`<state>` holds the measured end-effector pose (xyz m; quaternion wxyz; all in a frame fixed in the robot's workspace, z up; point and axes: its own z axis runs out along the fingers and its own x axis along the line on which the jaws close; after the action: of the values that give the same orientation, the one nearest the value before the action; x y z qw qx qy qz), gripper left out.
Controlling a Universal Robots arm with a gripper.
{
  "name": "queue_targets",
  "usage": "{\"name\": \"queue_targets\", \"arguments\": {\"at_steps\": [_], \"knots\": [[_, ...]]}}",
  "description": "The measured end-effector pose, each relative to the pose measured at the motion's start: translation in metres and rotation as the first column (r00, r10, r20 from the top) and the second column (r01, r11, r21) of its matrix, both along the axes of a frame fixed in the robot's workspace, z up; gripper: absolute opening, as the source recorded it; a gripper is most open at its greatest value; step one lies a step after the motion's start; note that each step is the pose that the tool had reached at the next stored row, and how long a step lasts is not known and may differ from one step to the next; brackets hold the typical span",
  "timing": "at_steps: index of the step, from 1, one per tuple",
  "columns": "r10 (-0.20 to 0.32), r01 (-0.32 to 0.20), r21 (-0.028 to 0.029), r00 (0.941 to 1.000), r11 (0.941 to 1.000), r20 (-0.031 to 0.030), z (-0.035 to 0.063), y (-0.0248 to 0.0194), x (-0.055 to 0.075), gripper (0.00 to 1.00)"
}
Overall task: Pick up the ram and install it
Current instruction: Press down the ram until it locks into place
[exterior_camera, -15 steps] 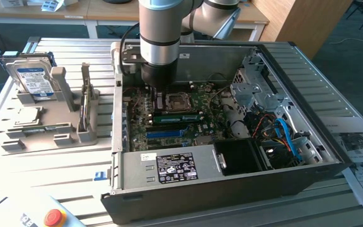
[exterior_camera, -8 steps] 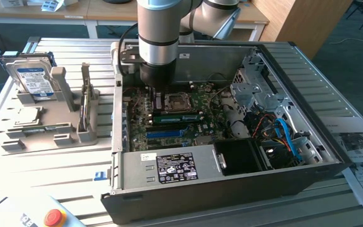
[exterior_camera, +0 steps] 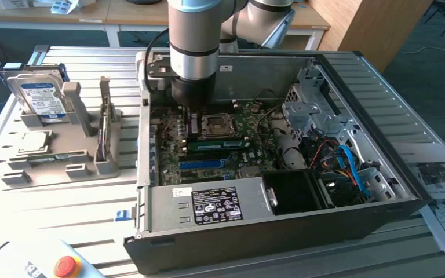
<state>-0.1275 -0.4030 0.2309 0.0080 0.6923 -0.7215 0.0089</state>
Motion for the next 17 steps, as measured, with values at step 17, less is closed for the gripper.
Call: {"name": "queue_targets", "arguments": {"at_steps": [17], "knots": [[0.0,0.0,-0.0001,1.0,1.0,0.0002,-0.002,-0.0012,0.0,0.1]]}}
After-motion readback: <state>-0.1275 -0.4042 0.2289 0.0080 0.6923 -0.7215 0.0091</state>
